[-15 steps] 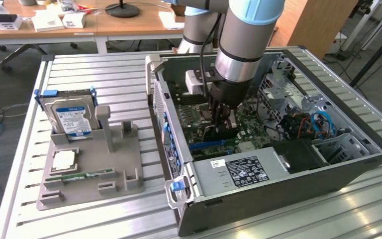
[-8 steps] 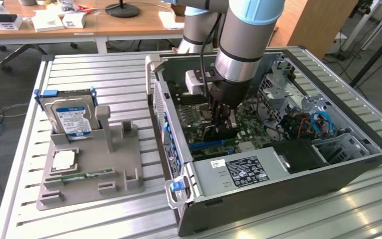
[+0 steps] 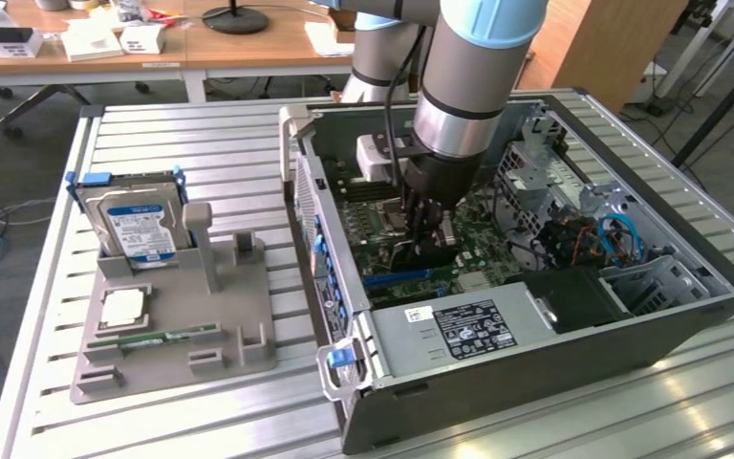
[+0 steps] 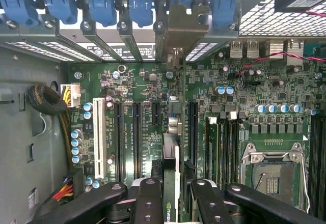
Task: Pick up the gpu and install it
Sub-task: 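Insert the gpu into the slot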
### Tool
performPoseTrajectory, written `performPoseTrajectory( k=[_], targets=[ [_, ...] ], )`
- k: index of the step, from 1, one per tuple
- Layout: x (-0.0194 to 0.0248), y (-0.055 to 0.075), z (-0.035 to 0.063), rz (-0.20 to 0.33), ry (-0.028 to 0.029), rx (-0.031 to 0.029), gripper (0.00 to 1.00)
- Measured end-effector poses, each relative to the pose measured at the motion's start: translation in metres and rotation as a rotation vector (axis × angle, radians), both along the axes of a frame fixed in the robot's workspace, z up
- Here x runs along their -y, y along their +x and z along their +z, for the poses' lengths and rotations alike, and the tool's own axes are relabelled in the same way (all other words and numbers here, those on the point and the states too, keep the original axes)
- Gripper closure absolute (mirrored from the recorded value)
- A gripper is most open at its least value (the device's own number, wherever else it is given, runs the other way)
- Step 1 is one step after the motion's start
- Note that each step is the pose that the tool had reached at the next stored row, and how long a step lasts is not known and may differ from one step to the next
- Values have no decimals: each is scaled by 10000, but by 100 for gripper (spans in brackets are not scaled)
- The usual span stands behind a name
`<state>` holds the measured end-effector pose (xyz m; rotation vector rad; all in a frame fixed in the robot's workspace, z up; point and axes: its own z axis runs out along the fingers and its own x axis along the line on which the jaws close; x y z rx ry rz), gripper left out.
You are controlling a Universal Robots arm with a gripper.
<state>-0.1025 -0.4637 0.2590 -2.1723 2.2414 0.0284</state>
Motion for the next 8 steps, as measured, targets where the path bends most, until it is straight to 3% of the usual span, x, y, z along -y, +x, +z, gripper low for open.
performPoseTrajectory(
  k=[8],
  targets=[
    [5,3,-1,-201,-34,-3,74]
  ],
)
